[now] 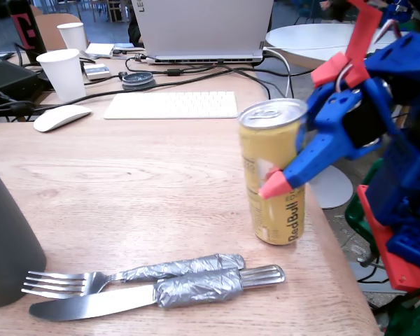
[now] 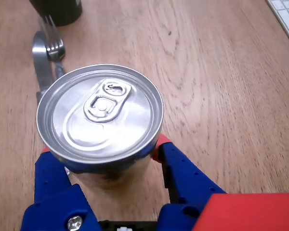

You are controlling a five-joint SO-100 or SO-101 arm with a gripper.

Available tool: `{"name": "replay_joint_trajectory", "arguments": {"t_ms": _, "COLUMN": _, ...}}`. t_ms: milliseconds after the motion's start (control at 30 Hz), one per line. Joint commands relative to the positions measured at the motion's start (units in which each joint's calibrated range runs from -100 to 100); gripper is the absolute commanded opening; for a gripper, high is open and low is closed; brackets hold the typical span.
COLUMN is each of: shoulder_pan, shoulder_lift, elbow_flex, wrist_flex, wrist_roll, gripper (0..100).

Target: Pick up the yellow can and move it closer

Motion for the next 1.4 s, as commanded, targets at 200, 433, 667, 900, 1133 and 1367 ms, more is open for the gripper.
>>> {"name": "replay_joint_trajectory", "arguments": {"t_ms": 200, "shoulder_pan": 0.1, "shoulder_lift": 0.7, "elbow_flex": 7.8, "wrist_flex": -4.8, "wrist_roll": -0.2, "gripper": 26}}
{"name": "replay_joint_trajectory", "arguments": {"t_ms": 433, "shoulder_pan": 0.1, "shoulder_lift": 0.6, "elbow_flex": 8.0, "wrist_flex": -3.7, "wrist_roll": -0.1, "gripper": 26}}
{"name": "replay_joint_trajectory", "arguments": {"t_ms": 667, "shoulder_pan": 0.1, "shoulder_lift": 0.5, "elbow_flex": 8.2, "wrist_flex": -3.7, "wrist_roll": 0.2, "gripper": 26}}
{"name": "replay_joint_trajectory", "arguments": {"t_ms": 900, "shoulder_pan": 0.1, "shoulder_lift": 0.5, "elbow_flex": 8.7, "wrist_flex": -3.8, "wrist_roll": 0.3, "gripper": 26}}
{"name": "replay_joint_trajectory", "arguments": {"t_ms": 1133, "shoulder_pan": 0.1, "shoulder_lift": 0.5, "elbow_flex": 8.7, "wrist_flex": -3.8, "wrist_roll": 0.3, "gripper": 26}}
{"name": "replay_joint_trajectory", "arguments": {"t_ms": 1367, "shoulder_pan": 0.1, "shoulder_lift": 0.5, "elbow_flex": 8.7, "wrist_flex": -3.8, "wrist_roll": 0.3, "gripper": 26}}
